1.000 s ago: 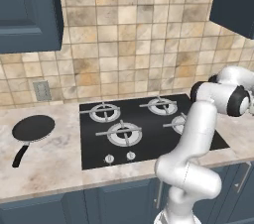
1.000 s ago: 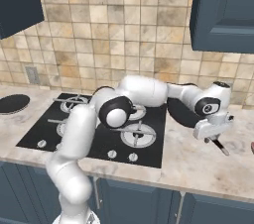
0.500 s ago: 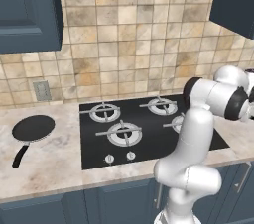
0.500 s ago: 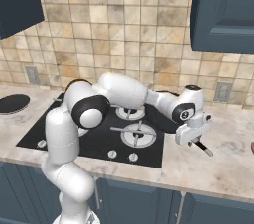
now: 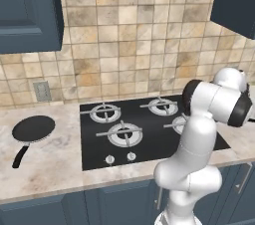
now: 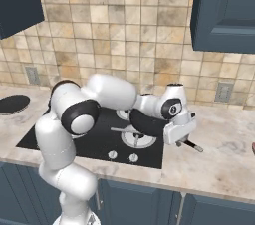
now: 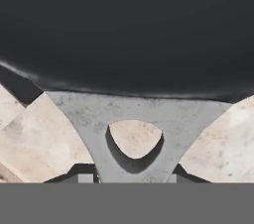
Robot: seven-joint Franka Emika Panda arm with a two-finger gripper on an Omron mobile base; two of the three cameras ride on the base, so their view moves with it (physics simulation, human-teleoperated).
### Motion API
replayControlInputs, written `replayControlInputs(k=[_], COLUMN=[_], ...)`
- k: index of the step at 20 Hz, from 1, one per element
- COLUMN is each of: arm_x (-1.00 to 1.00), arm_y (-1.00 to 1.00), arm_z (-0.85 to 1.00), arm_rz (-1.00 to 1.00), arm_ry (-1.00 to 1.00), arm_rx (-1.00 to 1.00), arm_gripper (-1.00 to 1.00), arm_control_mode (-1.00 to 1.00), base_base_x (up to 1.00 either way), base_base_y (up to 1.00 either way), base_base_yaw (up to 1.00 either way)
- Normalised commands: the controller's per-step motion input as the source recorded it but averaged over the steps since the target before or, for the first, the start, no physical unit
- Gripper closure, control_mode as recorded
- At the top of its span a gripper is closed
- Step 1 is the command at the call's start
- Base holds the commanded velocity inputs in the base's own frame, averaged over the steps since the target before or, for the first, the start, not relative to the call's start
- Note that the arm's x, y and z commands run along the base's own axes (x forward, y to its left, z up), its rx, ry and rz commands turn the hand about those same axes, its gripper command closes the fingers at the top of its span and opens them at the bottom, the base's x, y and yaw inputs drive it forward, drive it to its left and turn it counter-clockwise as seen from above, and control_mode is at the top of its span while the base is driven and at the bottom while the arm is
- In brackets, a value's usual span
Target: Place both pans onto different burners. Then place the sweet potato and the steak on different pans.
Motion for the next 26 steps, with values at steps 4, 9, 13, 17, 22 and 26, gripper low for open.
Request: replayControlInputs(k=[4,9,13,17,22,26], arm_x=[0.06,0.14,0.23,0.28,0.08,0.01], arm_y=[0.23,0.06,0.0,0.1,0.19,0.16], arm_z=[0.05,0.01,0.0,-0.01,-0.13,-0.18], arm_rz=[0.09,0.06,0.05,0.04,0.01,0.0], arm_ry=[0.2,0.21,0.2,0.14,-0.02,-0.1], arm_rx=[0.0,0.0,0.0,0.0,-0.01,0.0], arm_gripper=[1.0,1.0,1.0,1.0,1.0,1.0], arm_control_mode=[-1.0,-1.0,-1.0,-1.0,-1.0,-1.0], base_base_x=[0.0,0.0,0.0,0.0,0.0,0.0], base_base_y=[0.0,0.0,0.0,0.0,0.0,0.0], base_base_yaw=[0.0,0.0,0.0,0.0,0.0,0.0])
